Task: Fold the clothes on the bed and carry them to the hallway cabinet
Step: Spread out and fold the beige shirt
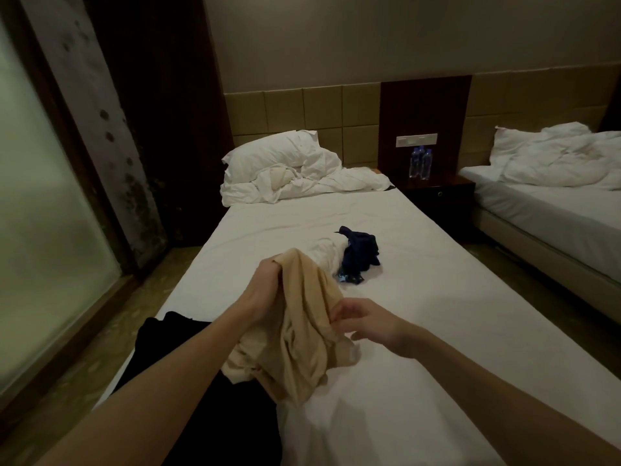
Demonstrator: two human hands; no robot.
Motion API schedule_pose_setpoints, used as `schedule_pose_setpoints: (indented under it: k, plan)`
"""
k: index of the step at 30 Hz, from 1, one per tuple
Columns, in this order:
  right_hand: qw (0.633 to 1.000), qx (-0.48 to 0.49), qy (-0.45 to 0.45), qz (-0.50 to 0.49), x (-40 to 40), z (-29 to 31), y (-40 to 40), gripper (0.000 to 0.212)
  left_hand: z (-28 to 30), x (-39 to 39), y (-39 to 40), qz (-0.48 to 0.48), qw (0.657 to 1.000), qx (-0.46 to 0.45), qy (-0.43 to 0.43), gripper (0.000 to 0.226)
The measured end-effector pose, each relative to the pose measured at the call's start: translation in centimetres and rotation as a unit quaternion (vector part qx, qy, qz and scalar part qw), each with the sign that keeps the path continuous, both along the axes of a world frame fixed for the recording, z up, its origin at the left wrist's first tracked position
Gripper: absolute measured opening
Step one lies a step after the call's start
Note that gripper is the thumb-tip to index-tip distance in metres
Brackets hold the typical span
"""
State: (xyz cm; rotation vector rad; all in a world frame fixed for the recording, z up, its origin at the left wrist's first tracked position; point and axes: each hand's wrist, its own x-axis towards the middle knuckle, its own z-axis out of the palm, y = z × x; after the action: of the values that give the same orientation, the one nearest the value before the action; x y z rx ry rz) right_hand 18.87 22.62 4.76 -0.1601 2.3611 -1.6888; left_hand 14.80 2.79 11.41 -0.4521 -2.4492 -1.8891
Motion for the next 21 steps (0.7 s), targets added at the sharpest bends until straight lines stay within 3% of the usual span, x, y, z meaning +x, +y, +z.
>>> schedule_pose_setpoints:
  k: [3, 7, 10, 12, 15, 18, 21]
  plan:
    - [0.999, -0.037, 0.009, 0.017, -0.1, -0.4, -1.0, 0.036, 0.2, 0.6, 0.3, -0.014, 0.997, 0.039, -0.067, 0.045]
    - [0.995, -0.09, 0.006, -0.031, -0.1, -0.4, -0.8, 0.034, 0.2, 0.0, -0.8, -0.012, 0.994, 0.077, -0.072, 0.044]
    - [0.987, -0.142, 0.021, -0.076, -0.3, -0.1, 0.4, 0.024, -0.6, -1.9, -1.9, -0.028, 0.999, -0.021, 0.025, 0.032]
    - [0.973, -0.191, 0.02, -0.129, -0.4, 0.6, 1.0, 0.015, -1.5, -2.8, -2.2, -0.022, 0.987, -0.122, 0.1, 0.052]
    - [0.95, -0.265, 0.001, -0.165, -0.4, 1.9, 1.4, 0.021, -3.1, -3.0, -1.4, -0.097, 0.929, -0.277, 0.225, 0.081]
    - [0.938, -0.318, -0.002, -0.139, -0.3, 2.9, 1.5, 0.027, -3.9, -1.7, 1.5, -0.237, 0.89, -0.294, 0.257, 0.091]
    - [0.919, -0.372, -0.039, -0.124, -0.1, 3.5, 2.6, 0.032, -4.0, -1.5, 3.7, -0.223, 0.907, -0.259, 0.248, 0.075]
